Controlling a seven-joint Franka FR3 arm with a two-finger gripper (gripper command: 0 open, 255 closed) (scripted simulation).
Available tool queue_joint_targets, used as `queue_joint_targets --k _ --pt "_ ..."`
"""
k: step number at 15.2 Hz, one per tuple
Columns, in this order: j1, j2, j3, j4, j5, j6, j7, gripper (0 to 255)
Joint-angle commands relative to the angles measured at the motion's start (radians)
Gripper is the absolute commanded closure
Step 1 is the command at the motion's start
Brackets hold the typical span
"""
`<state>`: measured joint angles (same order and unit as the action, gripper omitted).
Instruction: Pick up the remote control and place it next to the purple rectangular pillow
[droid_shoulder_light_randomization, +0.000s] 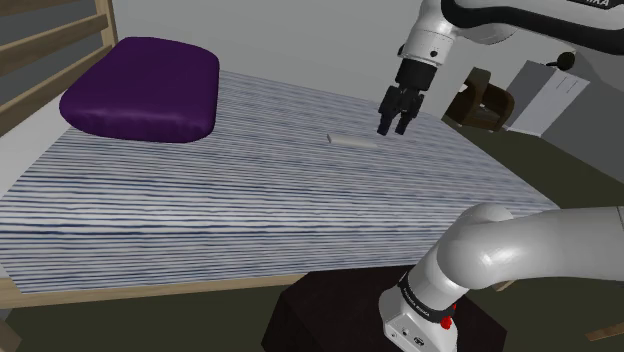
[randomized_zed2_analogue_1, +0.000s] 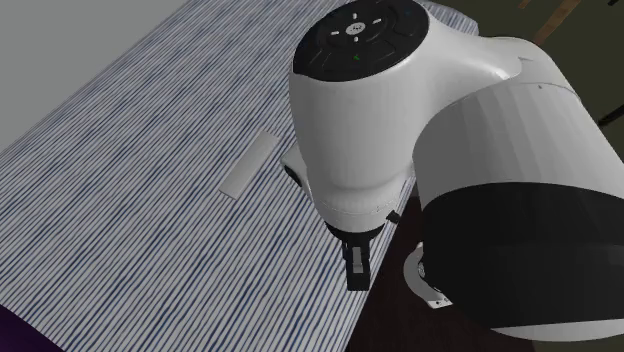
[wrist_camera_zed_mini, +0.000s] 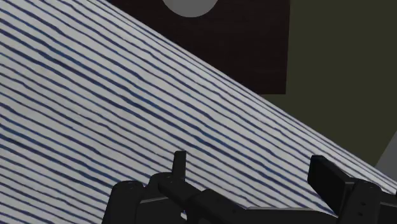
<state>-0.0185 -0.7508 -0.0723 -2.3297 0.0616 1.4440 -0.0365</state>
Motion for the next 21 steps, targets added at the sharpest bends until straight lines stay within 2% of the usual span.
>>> queue_joint_targets --k 1,6,12,17,21 --pt "0.000 0.000 0.000 0.000 0.000 0.000 0.000 0" --pt "0.009 0.053 -0.109 -0.037 -0.100 0.103 -0.225 0" --pt "0.029 0.178 -0.239 -0.027 -0.187 0.247 -0.487 0" --pt "0.058 0.326 -0.343 0.025 -0.213 0.371 -0.705 0" --pt "0.087 0.468 -0.418 0.095 -0.193 0.463 -0.886 0"
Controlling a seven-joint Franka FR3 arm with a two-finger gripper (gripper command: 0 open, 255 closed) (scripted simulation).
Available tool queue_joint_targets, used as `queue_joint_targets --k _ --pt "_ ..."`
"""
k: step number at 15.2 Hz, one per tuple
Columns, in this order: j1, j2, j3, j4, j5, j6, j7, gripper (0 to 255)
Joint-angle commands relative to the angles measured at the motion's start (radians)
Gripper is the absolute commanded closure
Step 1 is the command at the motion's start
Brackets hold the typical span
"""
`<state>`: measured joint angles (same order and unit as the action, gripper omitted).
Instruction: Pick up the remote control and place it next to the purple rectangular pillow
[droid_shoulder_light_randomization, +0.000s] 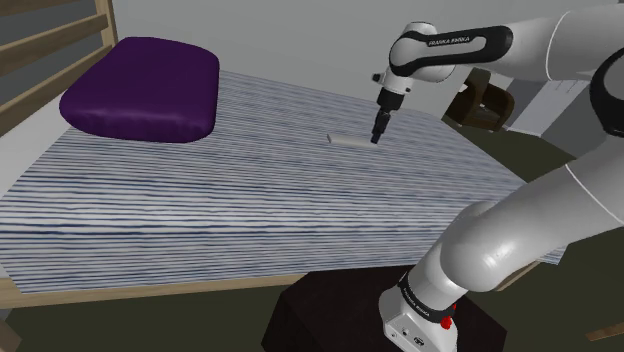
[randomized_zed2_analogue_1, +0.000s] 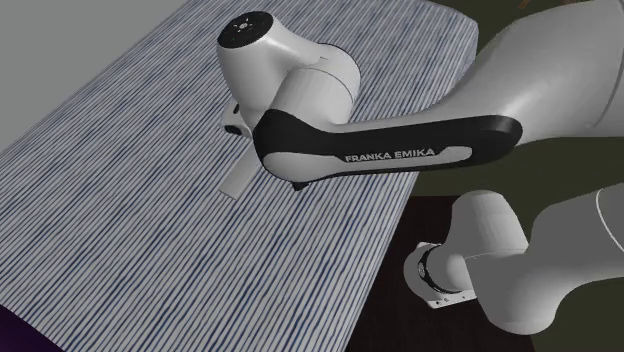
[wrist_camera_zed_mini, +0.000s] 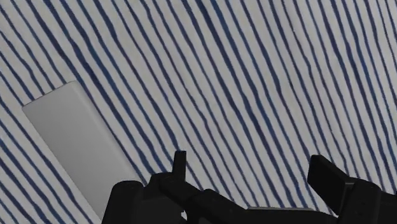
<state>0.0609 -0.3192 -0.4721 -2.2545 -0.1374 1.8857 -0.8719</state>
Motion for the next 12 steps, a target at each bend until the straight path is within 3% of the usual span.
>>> queue_joint_targets --k 1,6,10,12 --pt "0.014 0.074 -0.035 0.041 0.018 0.043 -0.097 0" --pt "0.034 0.281 -0.098 0.167 0.116 0.128 -0.341 0" --pt "0.015 0.454 -0.104 0.294 0.223 0.166 -0.533 0" --pt "0.011 0.459 -0.101 0.286 0.227 0.179 -0.536 0"
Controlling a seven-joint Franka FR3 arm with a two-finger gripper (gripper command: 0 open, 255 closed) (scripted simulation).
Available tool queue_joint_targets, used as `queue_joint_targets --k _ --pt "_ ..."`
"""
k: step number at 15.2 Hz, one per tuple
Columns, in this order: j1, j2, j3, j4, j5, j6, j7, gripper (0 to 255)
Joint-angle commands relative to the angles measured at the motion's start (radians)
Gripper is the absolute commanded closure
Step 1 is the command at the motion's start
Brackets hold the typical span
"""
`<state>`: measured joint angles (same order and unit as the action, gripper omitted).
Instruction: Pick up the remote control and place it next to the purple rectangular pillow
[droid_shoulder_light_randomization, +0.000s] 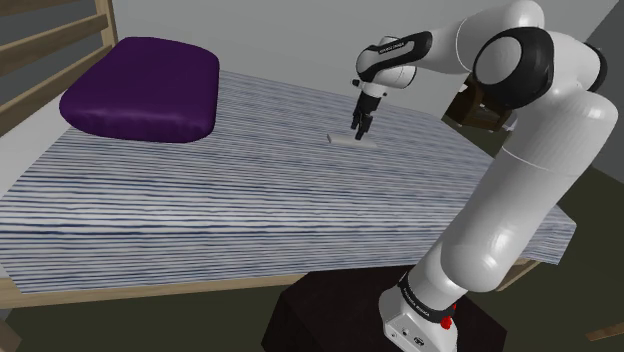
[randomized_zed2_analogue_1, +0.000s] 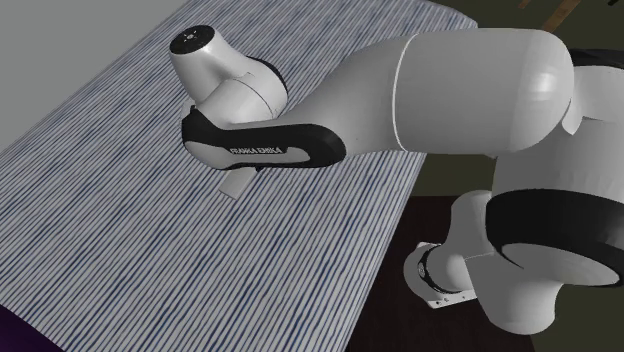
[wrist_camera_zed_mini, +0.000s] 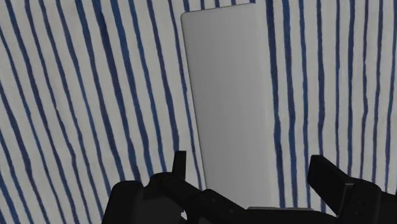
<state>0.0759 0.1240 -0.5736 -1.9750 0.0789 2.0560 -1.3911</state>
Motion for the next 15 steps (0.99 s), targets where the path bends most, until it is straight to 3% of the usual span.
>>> queue_joint_targets --k 1,6,14,15 --pt "-0.005 0.021 0.002 -0.001 0.014 0.021 -0.019 0" --pt "-0.010 0.056 0.007 -0.041 0.039 0.089 -0.036 0" --pt "-0.010 0.056 0.007 -0.041 0.039 0.089 -0.036 0" --pt "-0.010 0.055 0.007 -0.041 0.039 0.089 -0.036 255"
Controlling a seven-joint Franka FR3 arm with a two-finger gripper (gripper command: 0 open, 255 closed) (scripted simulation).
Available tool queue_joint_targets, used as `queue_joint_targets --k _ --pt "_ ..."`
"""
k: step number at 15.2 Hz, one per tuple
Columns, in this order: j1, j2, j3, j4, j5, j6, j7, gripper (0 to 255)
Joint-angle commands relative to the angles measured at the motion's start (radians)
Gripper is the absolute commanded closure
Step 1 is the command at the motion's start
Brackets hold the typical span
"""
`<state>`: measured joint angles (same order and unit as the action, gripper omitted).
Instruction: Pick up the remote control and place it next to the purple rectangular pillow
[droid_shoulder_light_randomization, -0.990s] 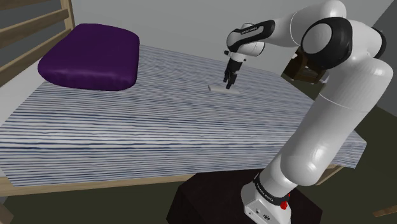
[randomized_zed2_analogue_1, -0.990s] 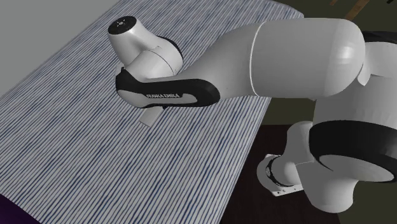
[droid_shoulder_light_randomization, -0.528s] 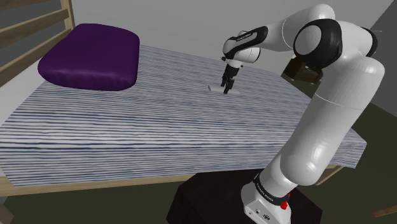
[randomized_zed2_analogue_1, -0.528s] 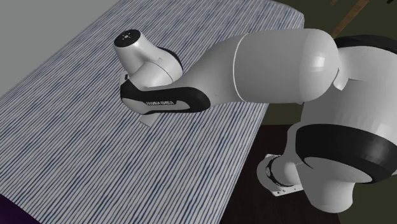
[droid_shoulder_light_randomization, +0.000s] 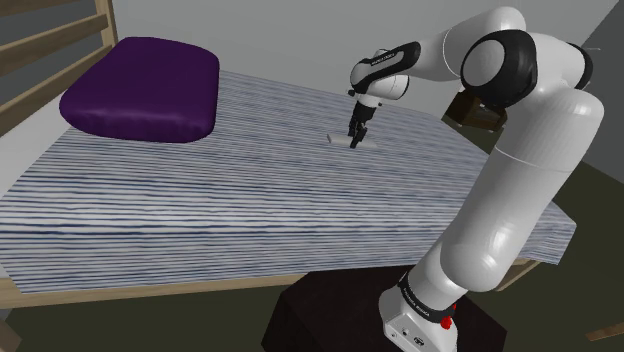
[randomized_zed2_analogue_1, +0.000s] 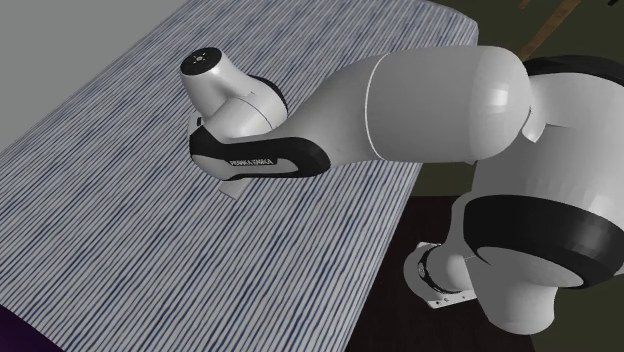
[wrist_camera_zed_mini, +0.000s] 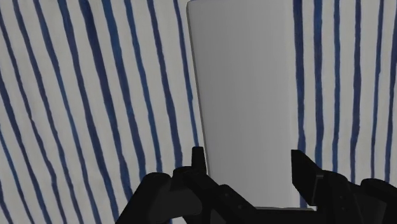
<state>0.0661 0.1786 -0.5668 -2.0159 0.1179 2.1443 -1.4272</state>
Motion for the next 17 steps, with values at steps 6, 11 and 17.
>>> queue_joint_targets --k 6,11,17 --pt "0.000 0.001 0.000 0.000 0.000 0.001 0.000 255" --pt "0.002 -0.013 -0.002 0.012 -0.010 -0.023 0.007 255" --pt "0.008 -0.049 -0.007 0.056 -0.036 -0.097 0.025 255"
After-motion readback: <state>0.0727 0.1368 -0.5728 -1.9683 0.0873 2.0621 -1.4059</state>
